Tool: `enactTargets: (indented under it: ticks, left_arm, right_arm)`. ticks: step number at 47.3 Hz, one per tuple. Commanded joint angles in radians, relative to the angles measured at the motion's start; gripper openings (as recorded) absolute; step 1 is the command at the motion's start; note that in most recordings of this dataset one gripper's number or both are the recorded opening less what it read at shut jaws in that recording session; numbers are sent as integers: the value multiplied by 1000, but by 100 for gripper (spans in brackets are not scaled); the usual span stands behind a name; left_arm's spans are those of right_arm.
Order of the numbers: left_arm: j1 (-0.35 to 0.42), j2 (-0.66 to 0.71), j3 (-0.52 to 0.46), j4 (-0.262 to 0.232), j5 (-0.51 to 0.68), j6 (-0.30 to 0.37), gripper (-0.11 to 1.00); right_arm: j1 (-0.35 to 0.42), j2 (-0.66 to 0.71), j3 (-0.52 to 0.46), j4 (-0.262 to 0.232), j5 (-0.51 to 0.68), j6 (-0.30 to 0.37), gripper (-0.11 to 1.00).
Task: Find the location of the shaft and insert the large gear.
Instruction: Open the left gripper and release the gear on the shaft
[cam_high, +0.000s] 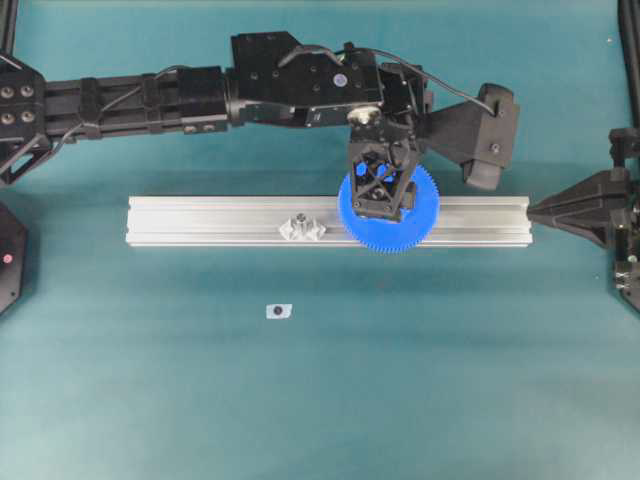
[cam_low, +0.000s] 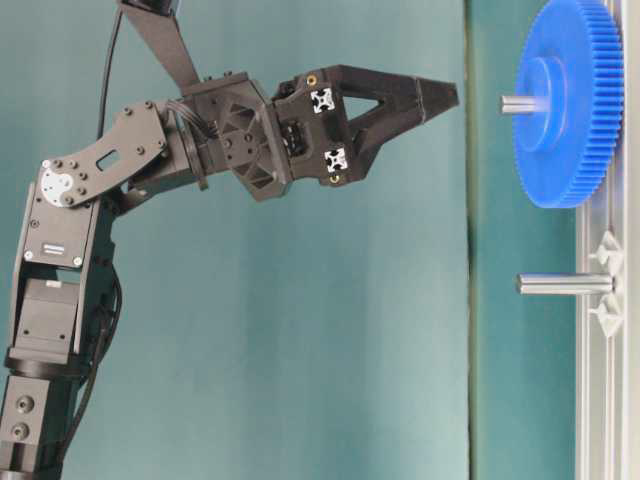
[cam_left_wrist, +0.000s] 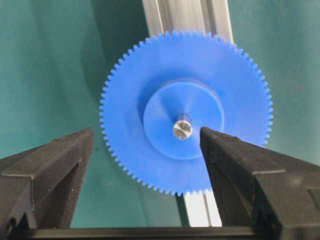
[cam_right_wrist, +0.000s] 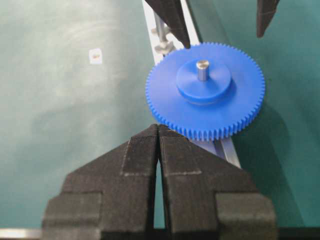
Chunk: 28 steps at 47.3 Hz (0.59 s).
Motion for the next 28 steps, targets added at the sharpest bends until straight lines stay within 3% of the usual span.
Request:
enactTargets:
  ticks: [1,28]
  left_arm:
    - [-6,-23,-29,3,2,3,83]
    - [-17,-25,-29,3,11,0,83]
  right_arm:
    - [-2,6,-26,0,-5,8,1]
    - [-2,5,-26,0,-6,8,1]
